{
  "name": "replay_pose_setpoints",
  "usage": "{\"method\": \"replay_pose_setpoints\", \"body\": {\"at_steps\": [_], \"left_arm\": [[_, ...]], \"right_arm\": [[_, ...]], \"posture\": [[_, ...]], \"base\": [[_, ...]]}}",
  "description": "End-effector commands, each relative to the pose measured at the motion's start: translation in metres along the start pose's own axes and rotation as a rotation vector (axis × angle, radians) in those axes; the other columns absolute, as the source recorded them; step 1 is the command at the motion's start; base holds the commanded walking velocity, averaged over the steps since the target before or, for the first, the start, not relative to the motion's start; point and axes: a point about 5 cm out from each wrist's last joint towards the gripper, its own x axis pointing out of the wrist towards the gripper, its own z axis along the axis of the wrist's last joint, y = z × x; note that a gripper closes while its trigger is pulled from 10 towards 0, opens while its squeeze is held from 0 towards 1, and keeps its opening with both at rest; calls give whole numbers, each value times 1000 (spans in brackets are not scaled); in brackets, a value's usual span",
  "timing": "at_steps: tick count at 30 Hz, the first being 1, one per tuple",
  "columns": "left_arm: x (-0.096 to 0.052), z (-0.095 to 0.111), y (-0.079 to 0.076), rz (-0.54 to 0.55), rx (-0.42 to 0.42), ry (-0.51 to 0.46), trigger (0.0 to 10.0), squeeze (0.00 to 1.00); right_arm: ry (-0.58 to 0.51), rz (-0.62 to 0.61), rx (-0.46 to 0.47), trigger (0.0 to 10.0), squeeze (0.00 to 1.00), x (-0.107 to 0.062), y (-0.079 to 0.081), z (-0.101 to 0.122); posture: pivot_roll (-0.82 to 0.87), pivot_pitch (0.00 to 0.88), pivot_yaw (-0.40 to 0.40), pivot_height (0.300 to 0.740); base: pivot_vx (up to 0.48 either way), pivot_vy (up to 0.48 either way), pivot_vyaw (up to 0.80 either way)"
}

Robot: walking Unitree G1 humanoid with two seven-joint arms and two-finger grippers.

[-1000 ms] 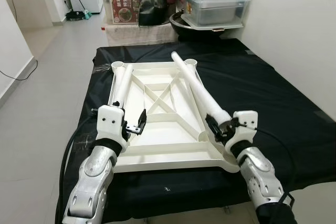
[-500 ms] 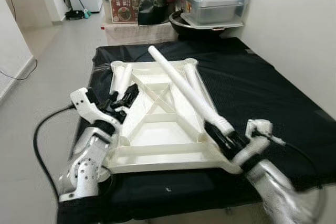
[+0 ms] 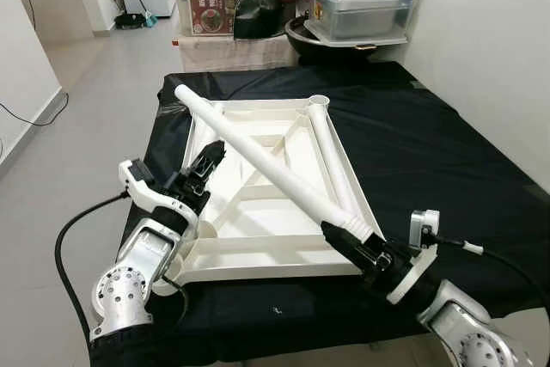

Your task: Building children table

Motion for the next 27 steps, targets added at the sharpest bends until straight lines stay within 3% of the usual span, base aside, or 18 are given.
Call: {"method": "replay_pose_setpoints", "body": {"at_steps": [1, 7, 15, 19, 21, 23, 27], "left_arm": [[-2, 1, 5, 24, -17, 11, 10000, 0], [0, 4, 3, -4, -37, 44, 10000, 0], [1, 2, -2, -41, -53, 71, 10000, 0], [-3, 2, -12, -126, -88, 96, 10000, 0], [-4, 1, -15, -147, -93, 108, 9412, 0], [-12, -3, -25, -217, -91, 176, 4745, 0], [-15, -5, -29, -245, -88, 208, 4235, 0]], "right_arm": [[-2, 76, 9, 0, 0, 0, 9, 3], [139, 222, 20, 0, 0, -11, 30, -10], [217, 228, 17, 0, 0, -16, 28, -17], [243, 202, -2, 0, 0, -20, 17, -13], [250, 191, -12, 0, 0, -21, 13, -12], [271, 138, -58, 0, 0, -27, -6, 0], [284, 122, -86, 0, 0, -30, -14, 7]], "posture": [[43, 0, -31, 740], [34, 0, -27, 740], [38, 0, -30, 740], [45, 0, -33, 740], [45, 0, -33, 740], [54, 0, -34, 740], [59, 0, -35, 740]], "base": [[0, 0, 0], [0, 0, 0], [0, 0, 0], [0, 0, 0], [0, 0, 0], [0, 0, 0], [0, 0, 0]]}}
